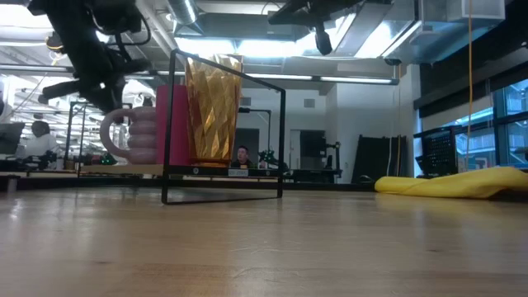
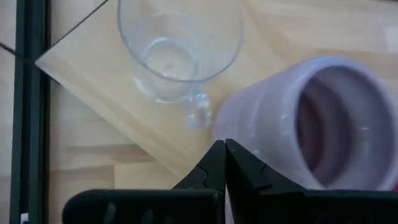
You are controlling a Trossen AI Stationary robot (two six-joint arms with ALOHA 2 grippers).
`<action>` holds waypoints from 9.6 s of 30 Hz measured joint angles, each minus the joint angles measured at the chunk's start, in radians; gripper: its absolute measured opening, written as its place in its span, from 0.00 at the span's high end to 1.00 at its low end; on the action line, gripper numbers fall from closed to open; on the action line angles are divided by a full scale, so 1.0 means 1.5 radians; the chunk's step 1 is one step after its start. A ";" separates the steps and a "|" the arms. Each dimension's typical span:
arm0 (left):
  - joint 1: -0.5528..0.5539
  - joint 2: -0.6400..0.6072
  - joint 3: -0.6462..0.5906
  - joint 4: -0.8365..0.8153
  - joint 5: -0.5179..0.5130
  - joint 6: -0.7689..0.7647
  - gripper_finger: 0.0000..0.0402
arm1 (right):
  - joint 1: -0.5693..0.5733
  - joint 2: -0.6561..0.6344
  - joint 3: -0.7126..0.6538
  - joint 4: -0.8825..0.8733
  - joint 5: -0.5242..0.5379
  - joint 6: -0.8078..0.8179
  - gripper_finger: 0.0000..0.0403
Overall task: Stack small to large cups/mugs on shelf
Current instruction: Put the transparent cup on the shelf, then return to Home Position
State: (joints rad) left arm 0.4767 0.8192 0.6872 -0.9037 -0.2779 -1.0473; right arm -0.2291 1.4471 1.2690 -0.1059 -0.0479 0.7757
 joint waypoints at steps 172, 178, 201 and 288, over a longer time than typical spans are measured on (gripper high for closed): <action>-0.127 -0.544 -0.450 0.877 0.406 0.362 0.98 | 0.057 -0.746 -0.446 0.084 -0.248 -0.343 0.87; -0.126 -0.544 -0.450 0.755 0.381 0.367 0.96 | 0.057 -0.755 -0.488 0.082 -0.248 -0.354 0.87; -0.126 -0.534 -0.381 0.348 0.384 0.543 0.96 | 0.057 -0.753 -0.642 0.158 -0.343 -0.560 0.87; -0.126 -0.534 -0.379 0.339 0.383 0.530 1.00 | 0.057 -0.753 -0.840 0.167 -0.342 -0.538 0.87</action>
State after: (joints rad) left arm 0.2873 0.0189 0.1184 -0.3954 0.2962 -0.2529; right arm -0.1436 0.3183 0.0093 0.1453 -0.5602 -0.0319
